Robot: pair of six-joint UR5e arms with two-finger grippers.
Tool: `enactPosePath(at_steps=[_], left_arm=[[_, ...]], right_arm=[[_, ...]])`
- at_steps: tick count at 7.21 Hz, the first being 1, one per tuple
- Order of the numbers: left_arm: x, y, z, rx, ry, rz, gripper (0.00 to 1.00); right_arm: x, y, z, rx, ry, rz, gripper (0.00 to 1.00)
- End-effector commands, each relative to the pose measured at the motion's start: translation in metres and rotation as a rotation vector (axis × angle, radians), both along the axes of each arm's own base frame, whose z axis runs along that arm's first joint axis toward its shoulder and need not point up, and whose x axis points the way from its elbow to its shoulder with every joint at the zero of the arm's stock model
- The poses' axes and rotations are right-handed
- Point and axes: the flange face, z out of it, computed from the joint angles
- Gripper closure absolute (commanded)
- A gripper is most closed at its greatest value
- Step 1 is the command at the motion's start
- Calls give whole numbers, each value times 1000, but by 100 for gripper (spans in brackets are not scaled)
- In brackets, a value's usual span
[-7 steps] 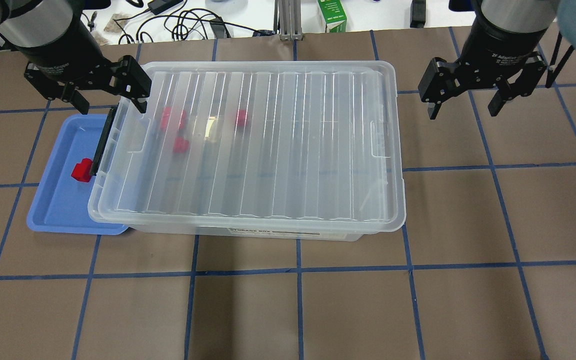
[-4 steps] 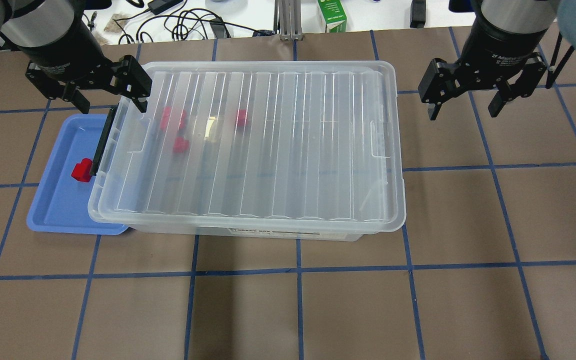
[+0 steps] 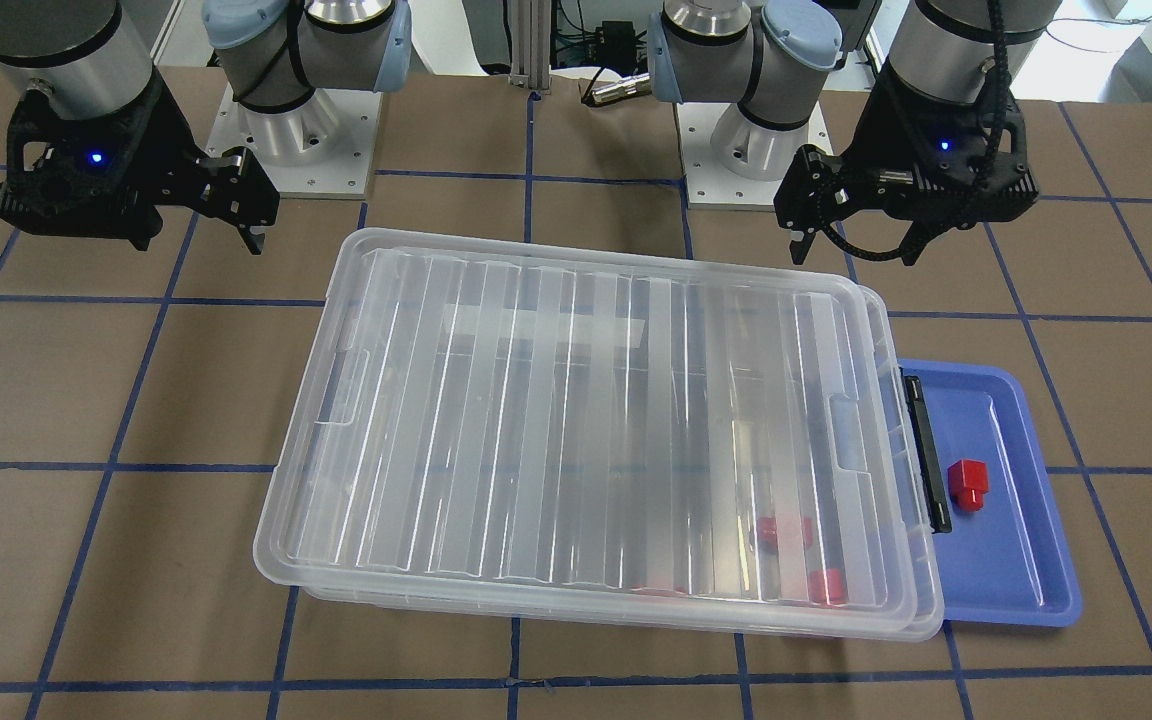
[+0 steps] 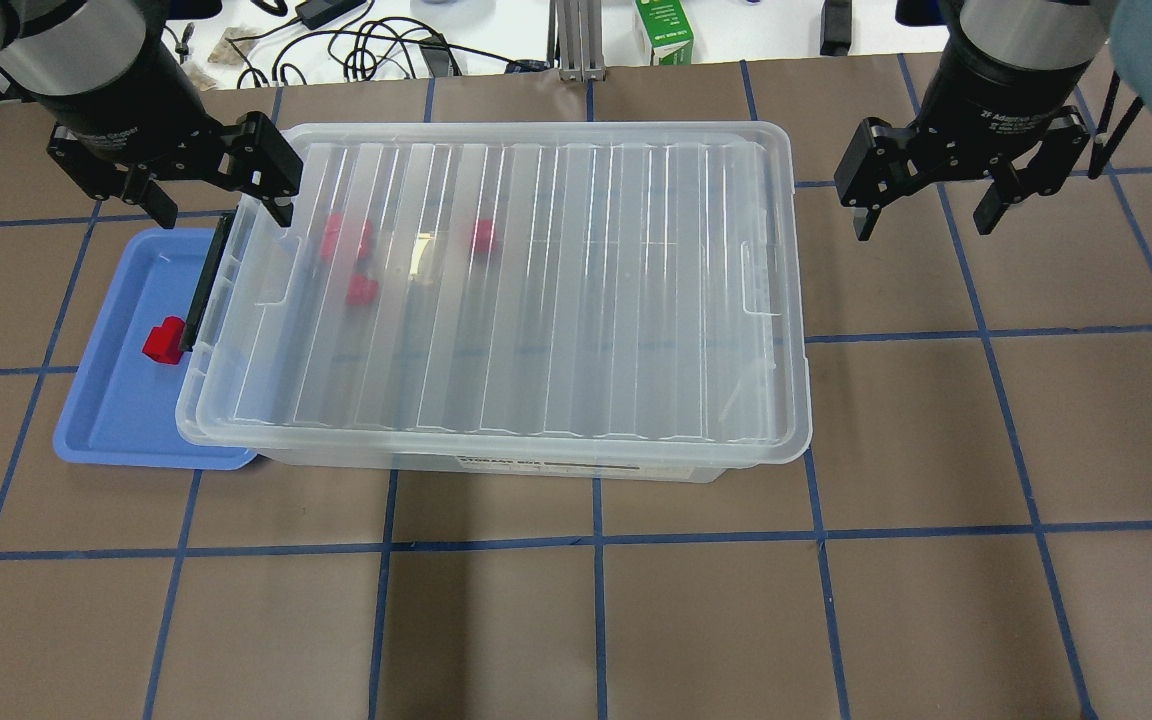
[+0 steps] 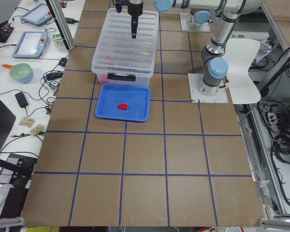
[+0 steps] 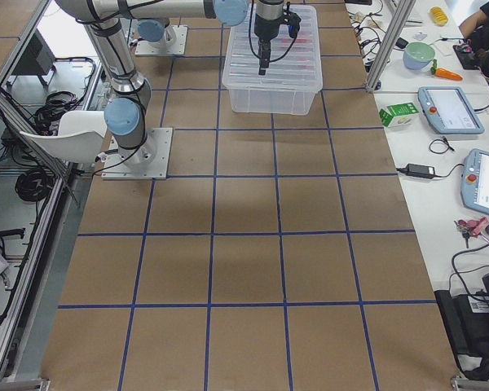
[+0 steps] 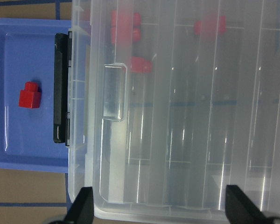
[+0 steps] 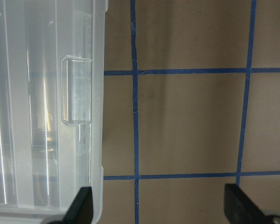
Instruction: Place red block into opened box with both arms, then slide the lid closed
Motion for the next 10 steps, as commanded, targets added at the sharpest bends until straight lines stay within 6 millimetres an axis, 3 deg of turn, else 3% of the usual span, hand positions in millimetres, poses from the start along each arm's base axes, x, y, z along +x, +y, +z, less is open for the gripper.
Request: enactPosePath(at_steps=[1,3,5,7,10], left_arm=[[-1,1,-1,6,0,-1,0],[-1,-1,-3,7,4,-3,0],[-2,-2,-7,18,6,-1,0],[-2,-1,-10,23,8,-3,0],[-2,0,-7,17,6,-4,0]], right_arm=[[0,-1,-6,11,0,4,0],[3,-5,-20,40,-1,2,0],[11,-27,-39,23,-69,-31,0],[54,-39,-55,-22,-63,-29,3],[51,-43,-67,2,-41,-18,0]])
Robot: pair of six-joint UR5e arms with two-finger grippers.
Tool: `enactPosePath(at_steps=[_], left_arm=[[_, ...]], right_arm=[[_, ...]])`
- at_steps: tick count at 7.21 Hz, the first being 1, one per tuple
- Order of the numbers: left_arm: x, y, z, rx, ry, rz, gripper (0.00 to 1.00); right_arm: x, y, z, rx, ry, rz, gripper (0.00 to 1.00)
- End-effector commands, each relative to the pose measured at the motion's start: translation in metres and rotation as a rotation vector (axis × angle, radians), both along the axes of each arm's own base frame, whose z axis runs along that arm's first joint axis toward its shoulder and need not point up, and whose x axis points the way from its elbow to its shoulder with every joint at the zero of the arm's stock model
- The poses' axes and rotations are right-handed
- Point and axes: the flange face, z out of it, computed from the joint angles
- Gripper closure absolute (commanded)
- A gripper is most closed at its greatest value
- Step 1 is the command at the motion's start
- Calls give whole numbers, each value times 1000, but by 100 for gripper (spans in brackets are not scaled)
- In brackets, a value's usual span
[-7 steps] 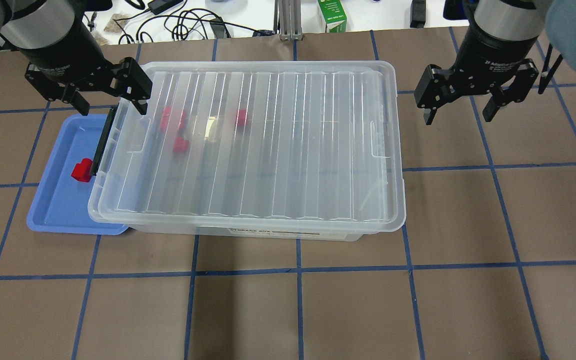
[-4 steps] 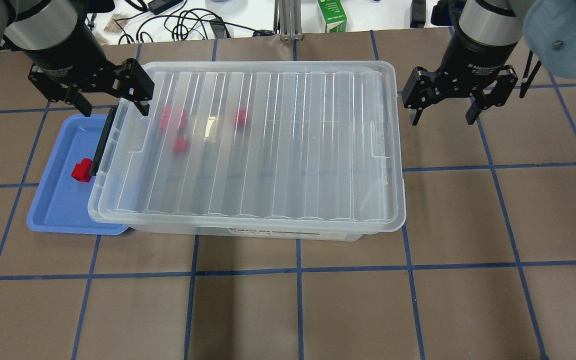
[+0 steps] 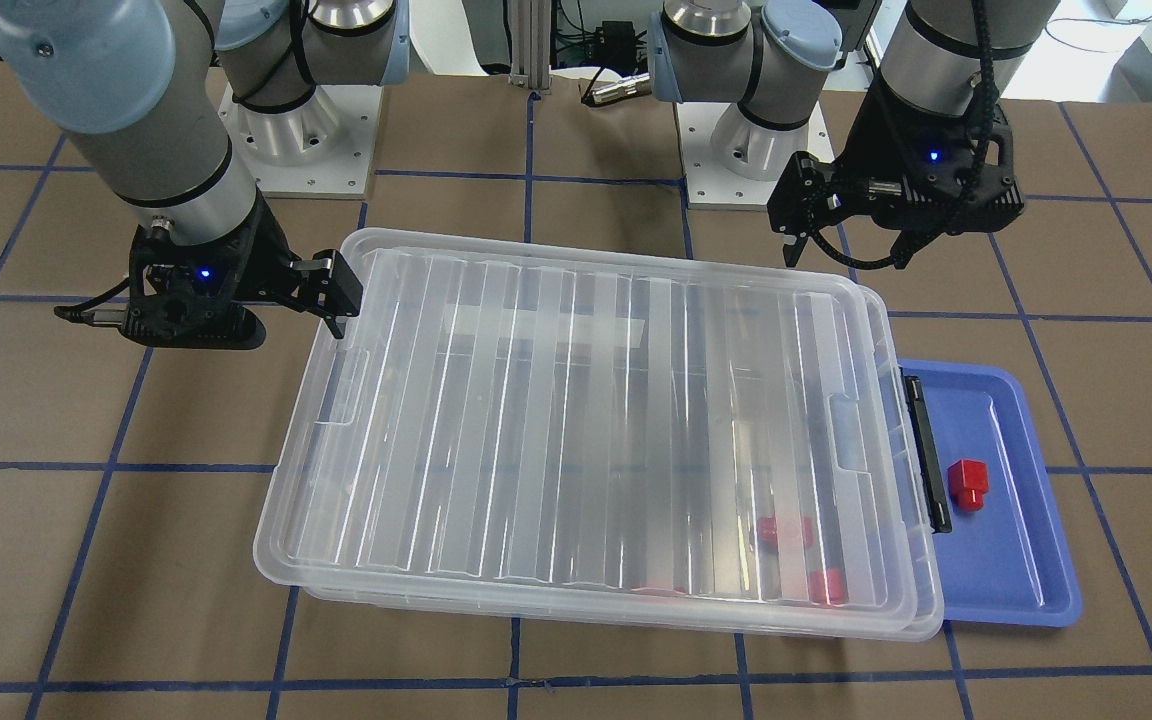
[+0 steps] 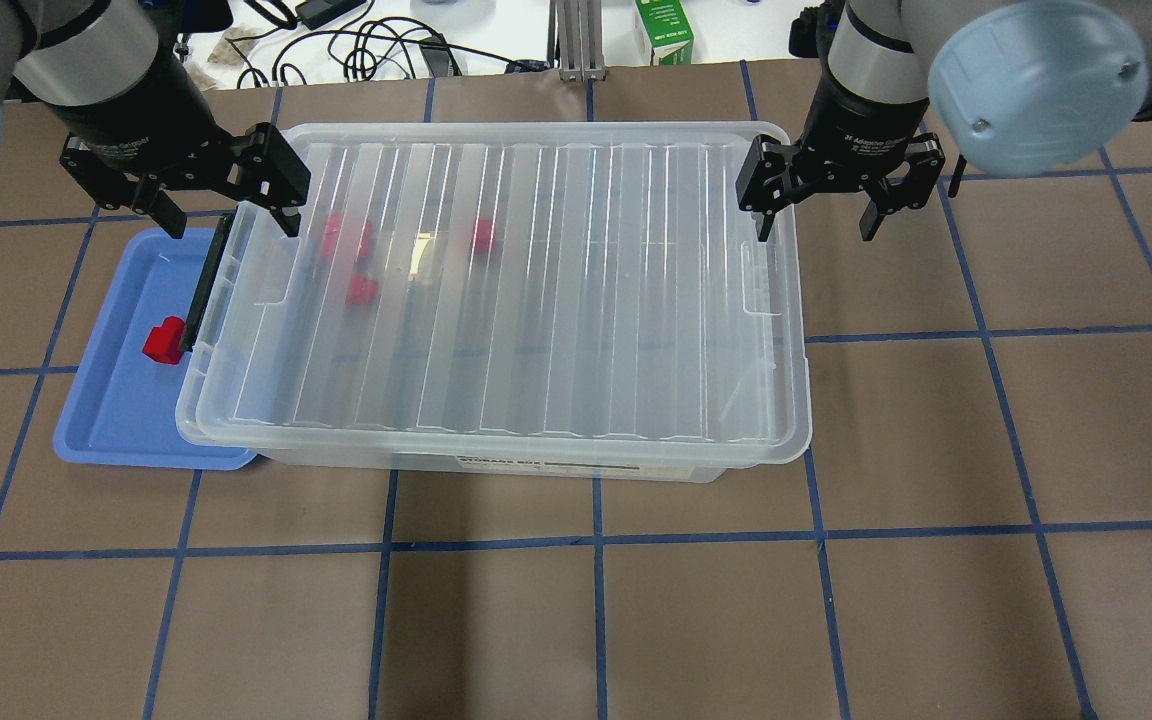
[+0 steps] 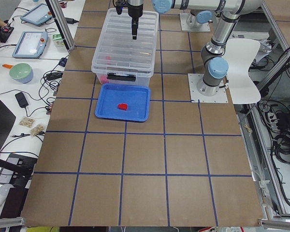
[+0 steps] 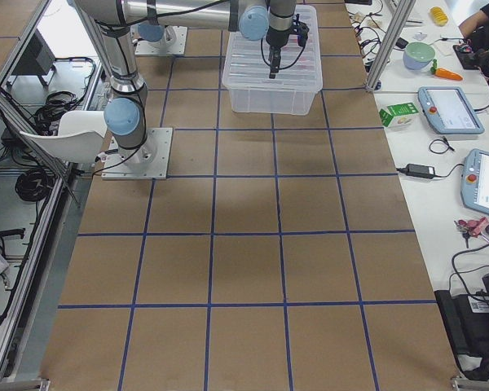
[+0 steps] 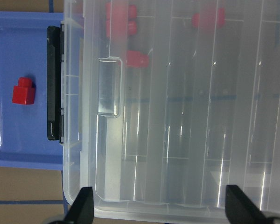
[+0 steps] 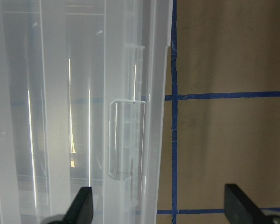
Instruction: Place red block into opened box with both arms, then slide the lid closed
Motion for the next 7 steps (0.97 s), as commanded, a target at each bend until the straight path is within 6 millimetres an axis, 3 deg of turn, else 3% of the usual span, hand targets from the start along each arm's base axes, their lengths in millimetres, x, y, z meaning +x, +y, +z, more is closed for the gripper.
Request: enactPosePath(at_steps=[1,2,4,7], left_arm=[[0,1,1,-2,-1,0,0],[0,1,0,-1,-1,-2,0],[0,1,0,0,2,-5,0],[0,1,-1,2,1,-5,0]], right_arm=[[0,-6,-15,28,6,-1,0],[0,-15,-33,54,7,-1,0],[-19,-33,-58,74,64,-9,0],[-22,-40,-72,93,69,-8,0]])
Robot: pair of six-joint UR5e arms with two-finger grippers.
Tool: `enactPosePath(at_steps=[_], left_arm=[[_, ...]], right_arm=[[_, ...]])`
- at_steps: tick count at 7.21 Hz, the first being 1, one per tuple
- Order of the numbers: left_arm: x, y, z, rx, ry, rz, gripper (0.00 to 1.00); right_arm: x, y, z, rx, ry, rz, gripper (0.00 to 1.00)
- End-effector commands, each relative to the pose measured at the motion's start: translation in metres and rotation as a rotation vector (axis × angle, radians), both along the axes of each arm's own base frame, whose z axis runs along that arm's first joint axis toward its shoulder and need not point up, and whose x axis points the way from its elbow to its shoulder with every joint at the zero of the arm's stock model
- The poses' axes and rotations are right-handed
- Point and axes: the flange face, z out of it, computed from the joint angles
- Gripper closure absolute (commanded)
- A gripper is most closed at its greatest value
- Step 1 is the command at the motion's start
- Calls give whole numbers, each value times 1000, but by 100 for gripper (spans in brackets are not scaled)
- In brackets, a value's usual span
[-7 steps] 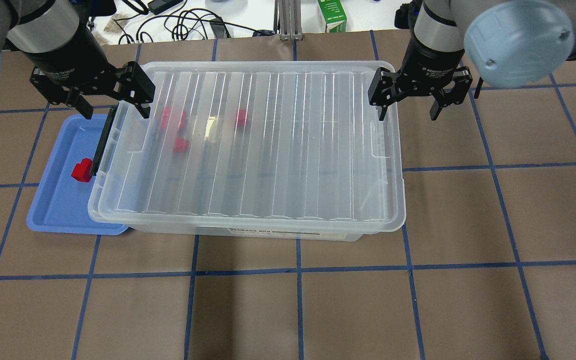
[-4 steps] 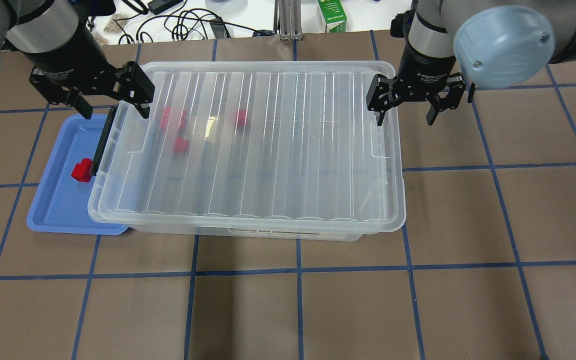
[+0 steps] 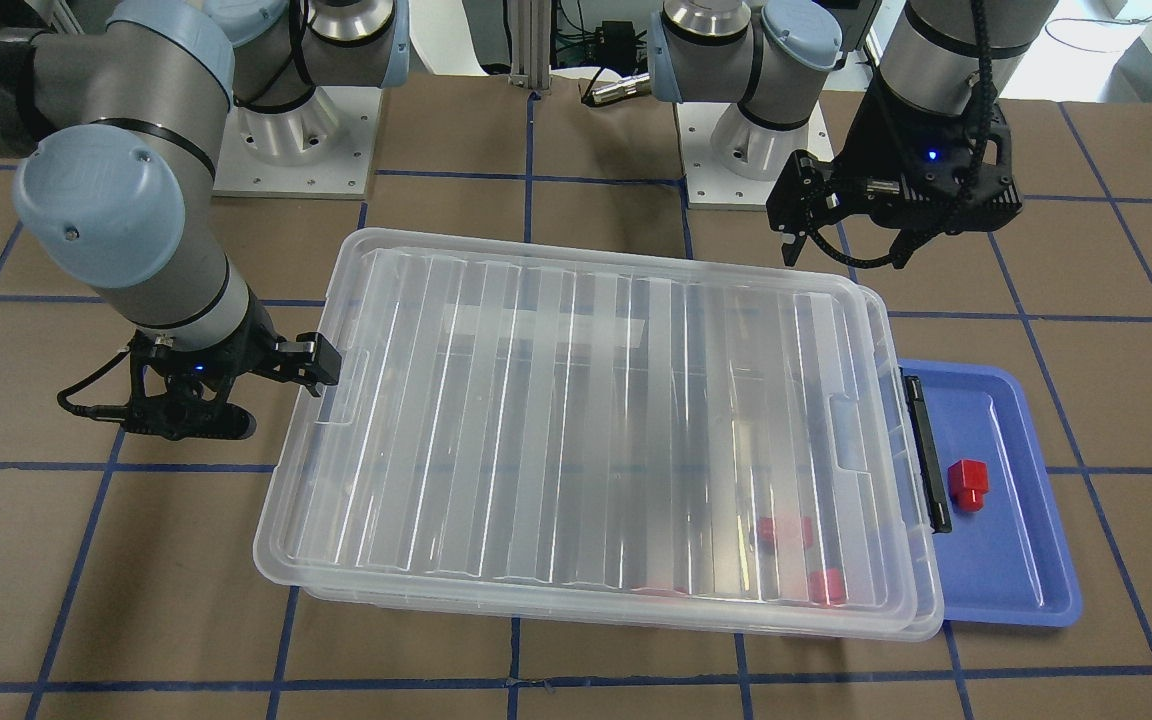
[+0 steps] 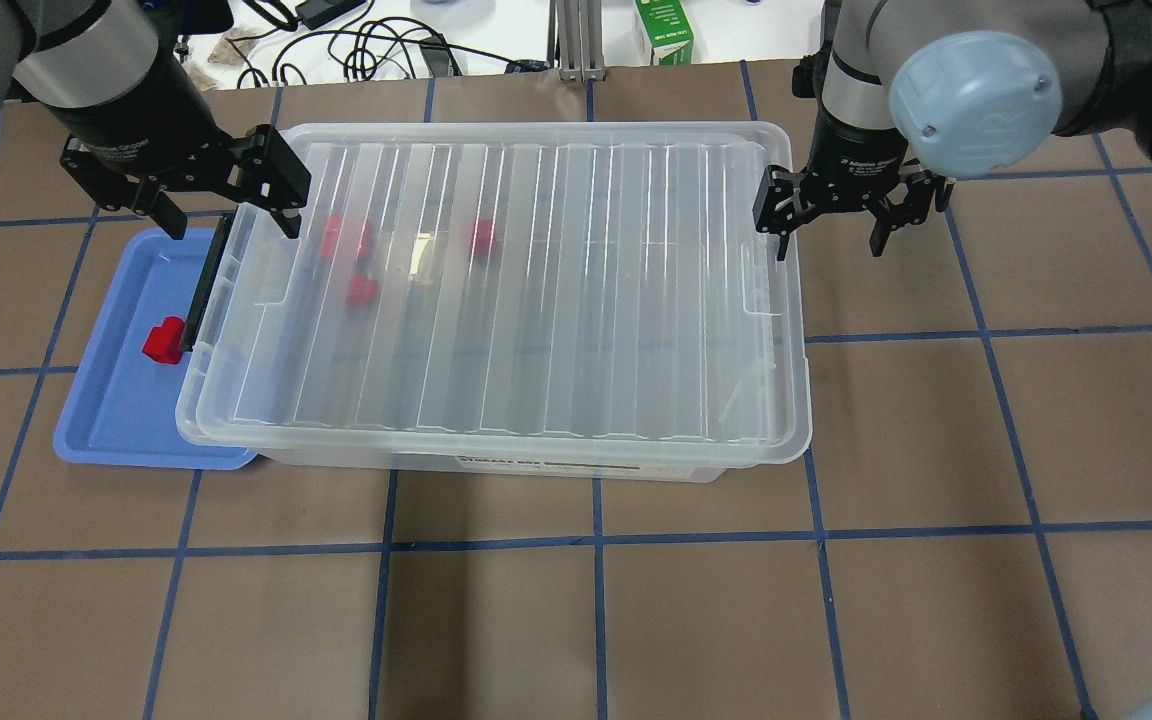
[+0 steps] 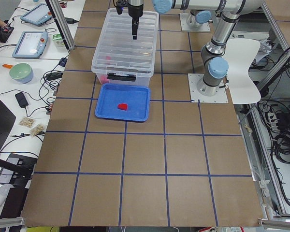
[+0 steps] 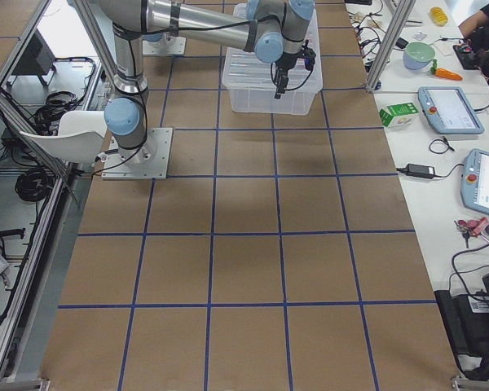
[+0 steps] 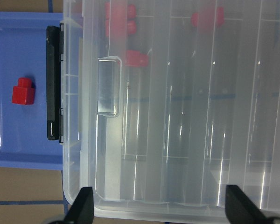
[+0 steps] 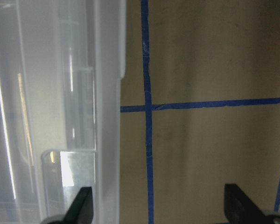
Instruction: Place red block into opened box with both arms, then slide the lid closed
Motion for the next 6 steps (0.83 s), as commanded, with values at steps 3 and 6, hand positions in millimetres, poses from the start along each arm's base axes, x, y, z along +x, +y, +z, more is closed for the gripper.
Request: enactPosePath(at_steps=[3,6], left_arm=[[0,1,0,1,-2,1,0],[0,1,1,-1,1,1,0]], right_arm=[[-1,-8,-18,23,-4,2,0],[-32,-17,-19,15,1,5,0]])
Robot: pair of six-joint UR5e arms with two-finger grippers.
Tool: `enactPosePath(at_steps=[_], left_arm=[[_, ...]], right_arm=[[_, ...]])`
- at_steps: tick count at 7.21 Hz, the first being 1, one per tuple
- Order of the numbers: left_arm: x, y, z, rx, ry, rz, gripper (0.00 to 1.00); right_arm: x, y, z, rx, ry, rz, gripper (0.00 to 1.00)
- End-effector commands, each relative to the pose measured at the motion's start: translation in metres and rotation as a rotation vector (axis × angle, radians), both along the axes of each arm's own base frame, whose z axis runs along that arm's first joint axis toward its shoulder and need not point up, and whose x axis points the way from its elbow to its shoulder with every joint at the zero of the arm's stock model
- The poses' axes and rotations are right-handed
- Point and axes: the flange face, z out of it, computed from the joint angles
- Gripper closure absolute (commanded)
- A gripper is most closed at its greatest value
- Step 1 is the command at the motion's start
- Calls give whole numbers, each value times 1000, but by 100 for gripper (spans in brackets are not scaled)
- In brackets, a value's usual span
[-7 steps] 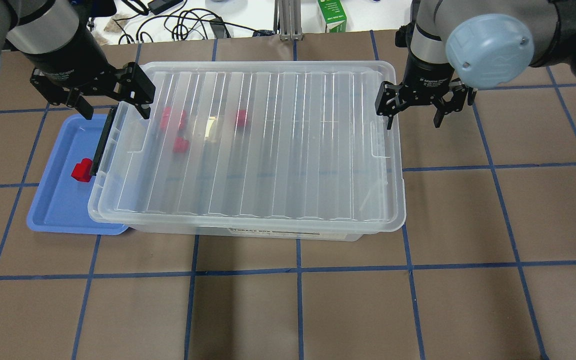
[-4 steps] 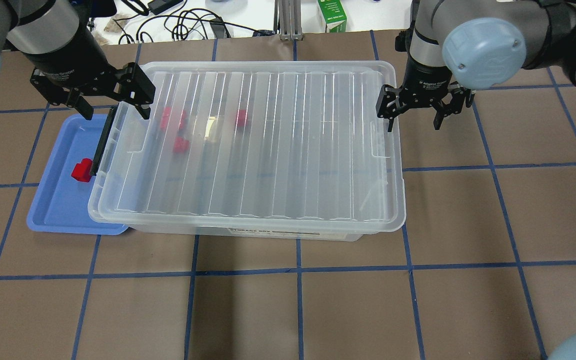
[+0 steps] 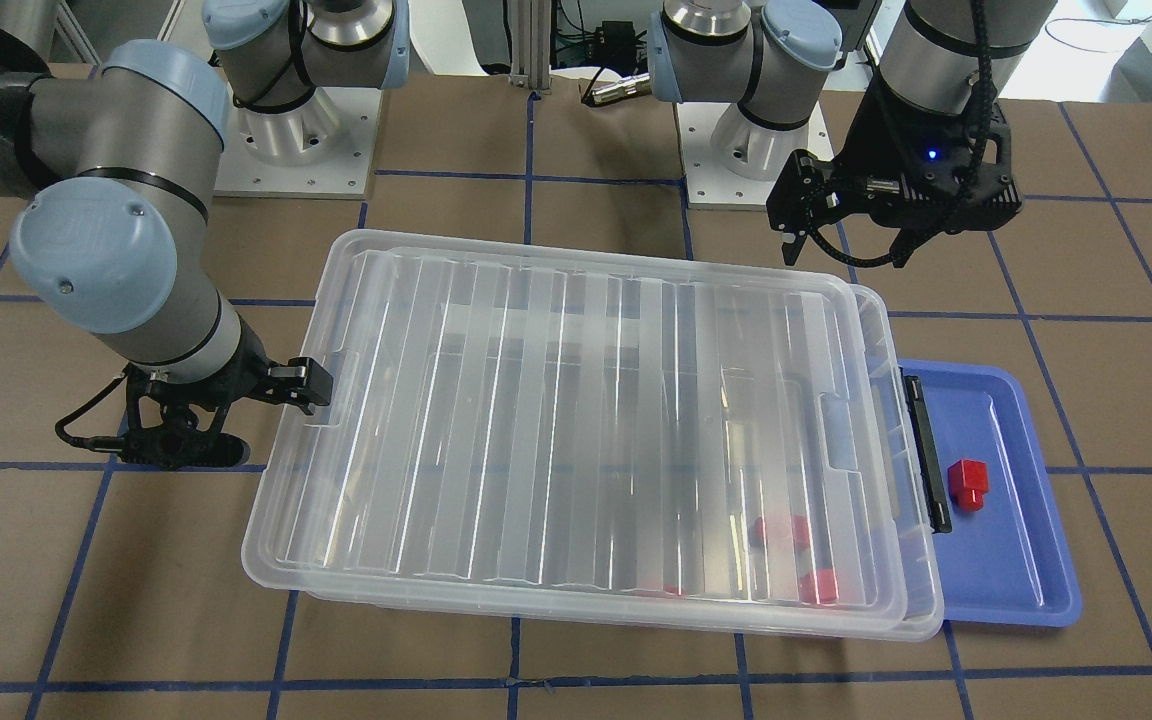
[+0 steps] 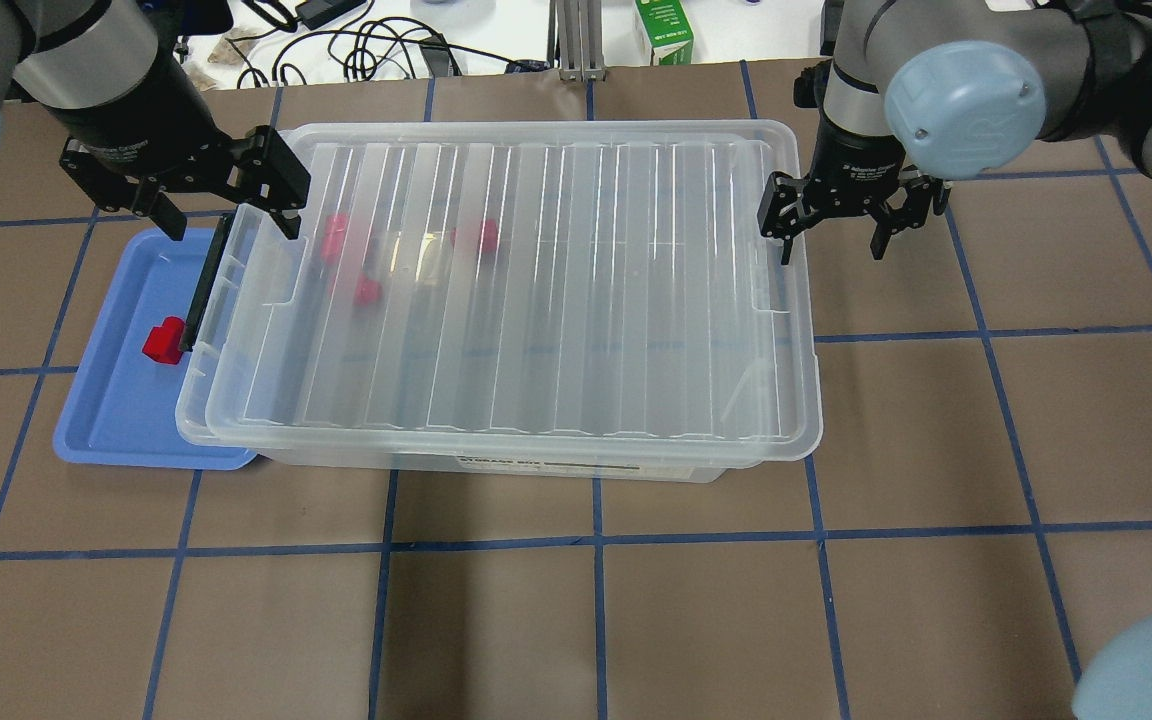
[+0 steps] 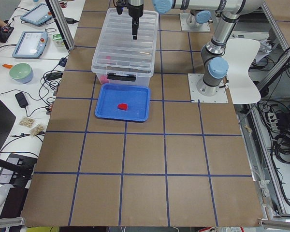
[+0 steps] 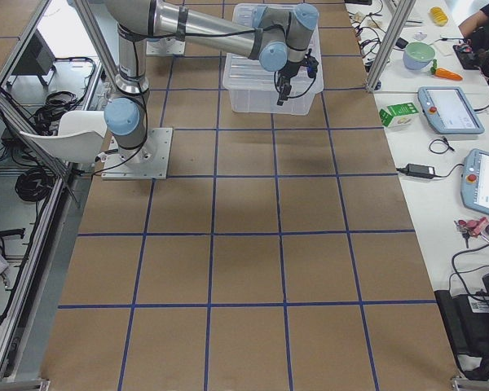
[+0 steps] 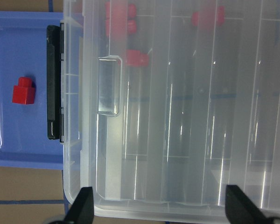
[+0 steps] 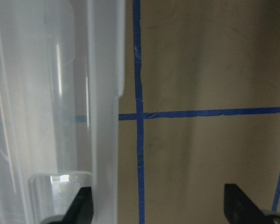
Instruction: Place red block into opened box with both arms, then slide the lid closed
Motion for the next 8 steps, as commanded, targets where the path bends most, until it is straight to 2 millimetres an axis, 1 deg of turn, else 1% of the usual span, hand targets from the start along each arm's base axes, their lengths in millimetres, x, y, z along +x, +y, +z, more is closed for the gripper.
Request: enactPosePath(at_steps=[1,2,7,8], left_arm=[[2,-2,2,-4,0,3,0],[2,-1,2,-2,11,4,0],[3,0,2,-2,12,1,0],[5,-1,3,-5,14,2,0]], right_arm=[[-23,-5,1,-2,-1,-6,0],[-34,-9,4,-7,-3,13,0],[-107,-14,8,-1,-3,76,0],[-117,-15,8,0,-8,96,0]])
